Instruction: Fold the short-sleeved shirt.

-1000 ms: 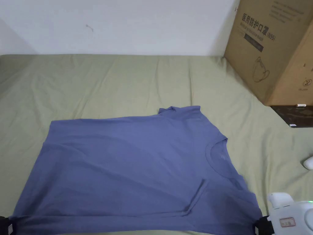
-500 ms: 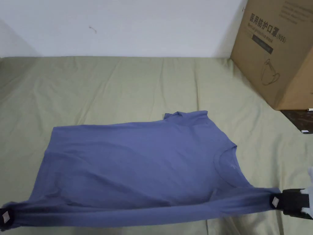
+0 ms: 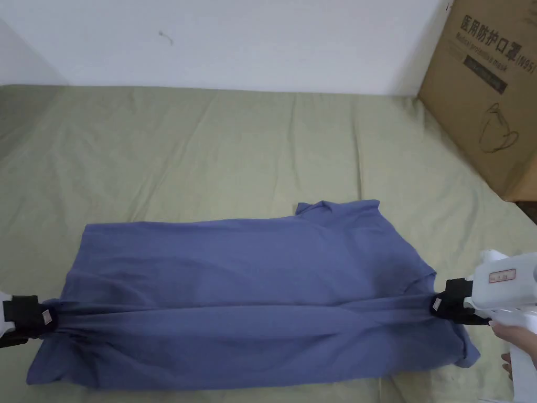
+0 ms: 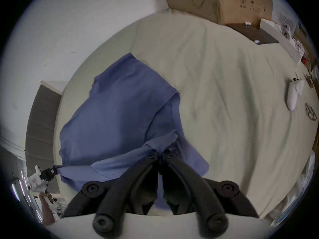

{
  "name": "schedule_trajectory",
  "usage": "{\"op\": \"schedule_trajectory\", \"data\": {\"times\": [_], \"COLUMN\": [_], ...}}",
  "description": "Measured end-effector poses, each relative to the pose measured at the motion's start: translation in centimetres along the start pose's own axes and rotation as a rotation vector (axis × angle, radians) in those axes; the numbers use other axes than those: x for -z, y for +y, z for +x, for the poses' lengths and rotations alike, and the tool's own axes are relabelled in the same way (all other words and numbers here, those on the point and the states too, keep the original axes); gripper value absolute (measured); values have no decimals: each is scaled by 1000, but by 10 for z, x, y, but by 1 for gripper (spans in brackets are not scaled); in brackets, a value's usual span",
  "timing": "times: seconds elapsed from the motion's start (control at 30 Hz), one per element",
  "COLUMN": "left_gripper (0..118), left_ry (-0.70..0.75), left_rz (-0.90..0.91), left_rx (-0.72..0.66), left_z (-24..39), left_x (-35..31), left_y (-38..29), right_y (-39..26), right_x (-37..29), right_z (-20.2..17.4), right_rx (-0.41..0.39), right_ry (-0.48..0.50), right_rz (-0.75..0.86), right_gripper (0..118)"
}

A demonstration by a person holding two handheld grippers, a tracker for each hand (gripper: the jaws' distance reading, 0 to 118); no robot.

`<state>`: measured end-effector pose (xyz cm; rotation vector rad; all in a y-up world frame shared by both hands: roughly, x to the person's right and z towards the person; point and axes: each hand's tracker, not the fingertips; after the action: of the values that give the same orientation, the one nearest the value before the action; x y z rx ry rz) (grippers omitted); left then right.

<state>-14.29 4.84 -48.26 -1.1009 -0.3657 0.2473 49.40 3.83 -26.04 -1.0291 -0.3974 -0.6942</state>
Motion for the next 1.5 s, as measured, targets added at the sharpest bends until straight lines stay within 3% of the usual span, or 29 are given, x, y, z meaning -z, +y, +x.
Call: {"op": "schedule_trajectory", "data": {"times": [0.07,0.1,0.17,0.2,0.23,0.33,0.43,0.5,0.53,0.57,0.6,0.63,0.7,0.8,1.0,1.03,1.1,1.13,1.3,1.33,1.4,1.47,1.5], "left_gripper": [17,31,80,101,118,117,117,114,97,69,25,0,0,0,4,31,109,116,112,107,105,88,70], "left_ry": [34,45,62,60,46,-8,50,77,85,68,64,60,129,85,137,135,169,193,243,258,278,242,239], "left_rz": [-7,-2,17,23,32,118,148,175,177,172,170,170,176,137,75,65,29,-5,-95,-132,-164,-126,-125], "left_rx": [-2,-4,-22,-31,-34,0,87,141,154,157,157,157,165,181,225,211,191,184,194,199,224,227,232], "left_z": [-2,-3,-7,-8,-9,-5,7,15,18,19,20,22,22,20,18,14,10,7,-7,-10,-10,-12,1], "left_x": [13,15,16,14,11,-12,-33,-49,-58,-66,-72,-78,-85,-91,-63,-54,-34,-22,46,61,58,48,27], "left_y": [0,-1,-4,-6,-9,-22,-34,-46,-54,-58,-63,-69,-77,-83,-64,-58,-50,-48,-40,-41,-50,-44,-51], "right_y": [2,1,-2,-4,-7,-16,-31,-50,-58,-67,-77,-85,-96,-106,-109,-109,-107,-107,-109,-108,-103,-98,-95], "right_x": [12,15,15,14,11,-10,-33,-46,-54,-62,-67,-76,-83,-87,-86,-85,-84,-83,-75,-73,-66,-62,-61], "right_z": [-2,-3,-4,-3,-4,-7,-18,-23,-28,-32,-33,-38,-49,-49,-55,-54,-52,-50,-42,-39,-28,-17,-12], "right_rx": [12,19,27,32,36,16,-83,-154,-187,-216,-244,-281,-348,-359,-387,-379,-352,-337,-323,-324,-322,-310,-297], "right_ry": [-19,-34,-40,-35,-37,-18,-38,-61,-57,-35,-18,-3,-40,19,-10,-1,23,36,16,0,-44,-89,-101], "right_rz": [-5,5,37,42,47,120,189,209,213,225,238,256,271,246,235,229,217,211,200,199,196,200,204], "right_gripper": [8,19,84,110,117,117,117,116,110,94,59,0,0,0,0,0,0,0,0,0,0,0,0]}}
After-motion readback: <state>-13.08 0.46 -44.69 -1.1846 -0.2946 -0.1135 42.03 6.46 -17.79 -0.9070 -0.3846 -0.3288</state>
